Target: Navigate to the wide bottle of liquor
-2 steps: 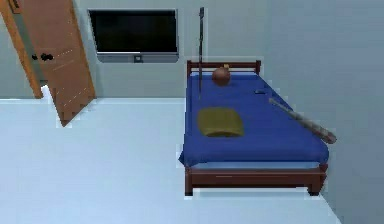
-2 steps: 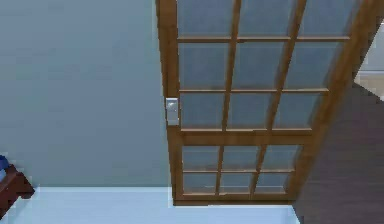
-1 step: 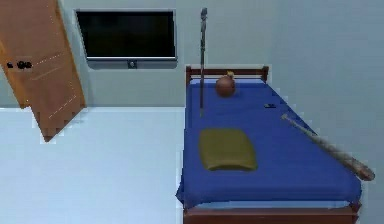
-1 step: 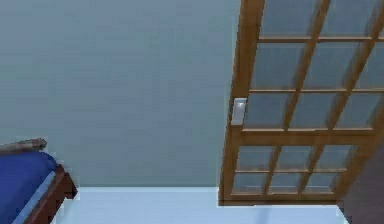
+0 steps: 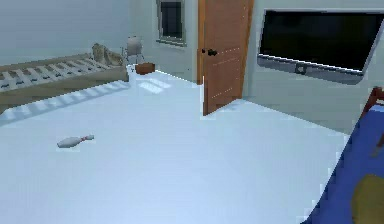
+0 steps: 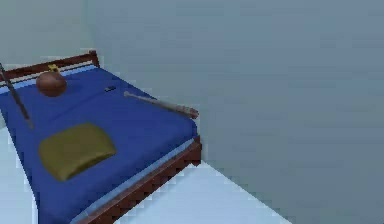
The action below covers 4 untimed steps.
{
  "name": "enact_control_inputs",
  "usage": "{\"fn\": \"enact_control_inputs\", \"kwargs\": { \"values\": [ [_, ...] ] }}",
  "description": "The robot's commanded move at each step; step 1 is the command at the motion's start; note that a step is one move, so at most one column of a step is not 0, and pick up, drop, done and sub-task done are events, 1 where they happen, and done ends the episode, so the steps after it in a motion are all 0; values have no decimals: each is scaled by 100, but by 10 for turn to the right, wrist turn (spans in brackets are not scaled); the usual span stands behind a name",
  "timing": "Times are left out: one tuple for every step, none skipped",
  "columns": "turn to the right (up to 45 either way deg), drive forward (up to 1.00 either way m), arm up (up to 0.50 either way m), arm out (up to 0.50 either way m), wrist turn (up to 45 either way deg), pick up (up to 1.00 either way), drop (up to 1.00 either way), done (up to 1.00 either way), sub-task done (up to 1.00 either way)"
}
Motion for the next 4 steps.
{"fn": "enact_control_inputs", "kwargs": {
  "values": [
    [-90, 0, 0, 0, 0, 0, 0, 0, 0],
    [0, 100, 0, 0, 0, 0, 0, 0, 0],
    [0, 100, 0, 0, 0, 0, 0, 0, 0],
    [-30, 0, 0, 0, 0, 0, 0, 0, 0]
  ]
}}
